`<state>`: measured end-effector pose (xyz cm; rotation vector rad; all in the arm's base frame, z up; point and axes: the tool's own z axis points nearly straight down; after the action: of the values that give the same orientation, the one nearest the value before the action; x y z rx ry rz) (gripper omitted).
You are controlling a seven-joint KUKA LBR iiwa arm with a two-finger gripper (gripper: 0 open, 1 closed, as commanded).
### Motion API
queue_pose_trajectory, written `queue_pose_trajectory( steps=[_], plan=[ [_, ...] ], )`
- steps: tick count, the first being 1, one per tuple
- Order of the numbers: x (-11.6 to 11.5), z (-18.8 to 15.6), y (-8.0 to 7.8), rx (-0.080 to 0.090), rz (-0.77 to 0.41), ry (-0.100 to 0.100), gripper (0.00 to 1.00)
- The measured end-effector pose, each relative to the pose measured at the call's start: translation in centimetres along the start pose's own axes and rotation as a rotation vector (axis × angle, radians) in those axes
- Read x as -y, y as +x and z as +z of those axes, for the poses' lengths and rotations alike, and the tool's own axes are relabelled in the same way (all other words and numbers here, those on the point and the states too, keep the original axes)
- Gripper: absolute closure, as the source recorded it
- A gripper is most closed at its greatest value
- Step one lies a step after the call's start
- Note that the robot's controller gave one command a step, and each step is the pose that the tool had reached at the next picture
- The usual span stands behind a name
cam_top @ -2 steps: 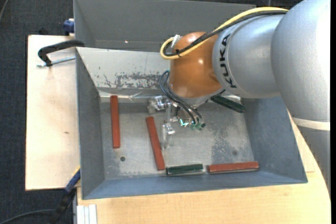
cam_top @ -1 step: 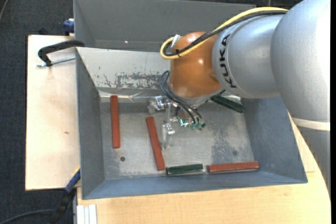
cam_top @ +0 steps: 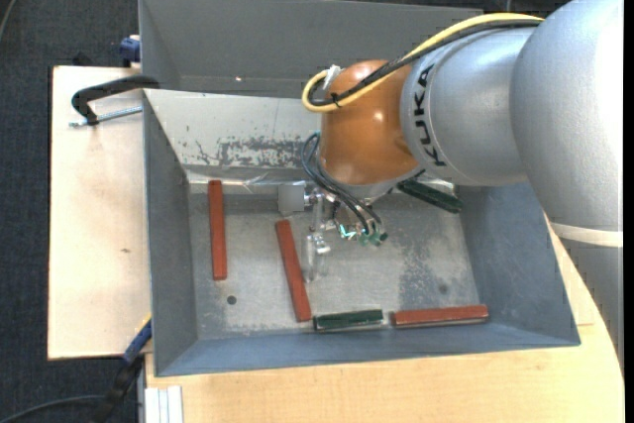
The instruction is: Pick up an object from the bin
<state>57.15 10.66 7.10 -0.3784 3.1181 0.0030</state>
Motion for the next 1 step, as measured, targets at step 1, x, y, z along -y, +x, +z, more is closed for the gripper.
queue_pose_trajectory(
  steps=[1],
  plan=[
    [-2.0, -4.7, 3.16, 0.002, 0.021, 0.0, 0.0]
  ],
)
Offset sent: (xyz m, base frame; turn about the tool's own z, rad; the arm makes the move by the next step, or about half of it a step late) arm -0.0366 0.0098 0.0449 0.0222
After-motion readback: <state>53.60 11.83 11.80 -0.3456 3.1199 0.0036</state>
